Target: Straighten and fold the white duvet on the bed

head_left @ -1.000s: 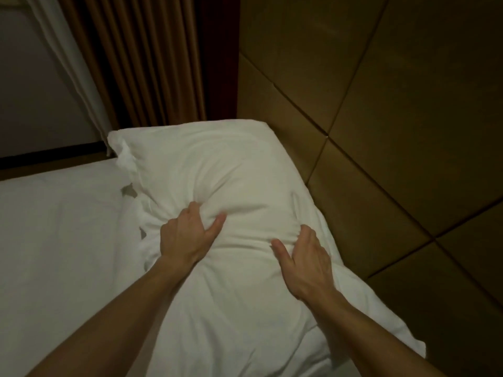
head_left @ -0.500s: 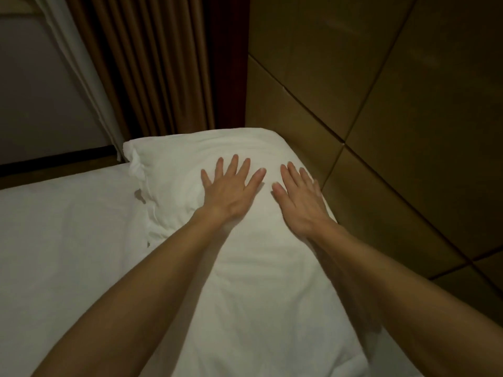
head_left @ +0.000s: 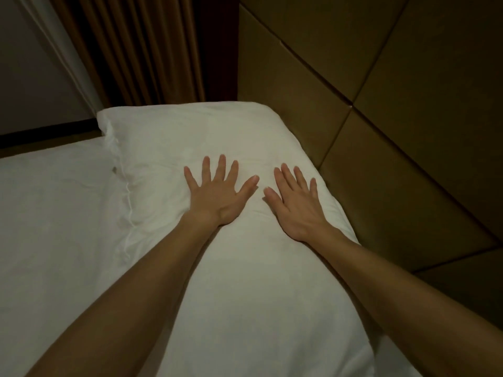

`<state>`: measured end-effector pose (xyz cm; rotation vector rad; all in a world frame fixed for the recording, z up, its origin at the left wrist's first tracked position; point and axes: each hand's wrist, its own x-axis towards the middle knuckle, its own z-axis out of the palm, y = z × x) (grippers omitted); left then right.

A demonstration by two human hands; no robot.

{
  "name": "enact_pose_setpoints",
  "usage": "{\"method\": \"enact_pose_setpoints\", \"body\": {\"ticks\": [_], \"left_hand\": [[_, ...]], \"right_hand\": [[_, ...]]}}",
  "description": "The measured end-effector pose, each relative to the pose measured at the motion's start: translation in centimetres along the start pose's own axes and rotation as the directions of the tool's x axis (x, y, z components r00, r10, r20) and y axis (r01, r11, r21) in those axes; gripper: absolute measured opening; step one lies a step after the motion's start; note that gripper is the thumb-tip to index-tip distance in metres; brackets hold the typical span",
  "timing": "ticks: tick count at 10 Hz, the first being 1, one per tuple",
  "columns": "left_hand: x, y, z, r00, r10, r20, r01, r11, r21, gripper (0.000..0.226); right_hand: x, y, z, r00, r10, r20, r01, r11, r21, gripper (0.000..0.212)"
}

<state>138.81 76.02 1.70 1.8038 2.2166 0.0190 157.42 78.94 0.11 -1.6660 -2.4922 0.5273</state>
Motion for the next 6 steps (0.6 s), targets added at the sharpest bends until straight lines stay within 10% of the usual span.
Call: {"method": "enact_pose_setpoints", "body": {"ticks": [4, 6], "left_hand": [[-10.4, -1.9, 3.2, 0.999, 0.048, -0.006, -0.048, 0.998, 0.042, 0.090], [-16.1, -5.1, 0.3, 0.986, 0.122, -0.111, -0.129, 0.990, -0.057, 0.087]], "right_hand": [[-6.4, -2.8, 1.9, 0.998, 0.046, 0.032, -0.042, 0.991, -0.126, 0.093], [-12.9, -7.1, -0.5, 0.987, 0.159, -0.011, -0.157, 0.983, 0.096, 0.093]]}}
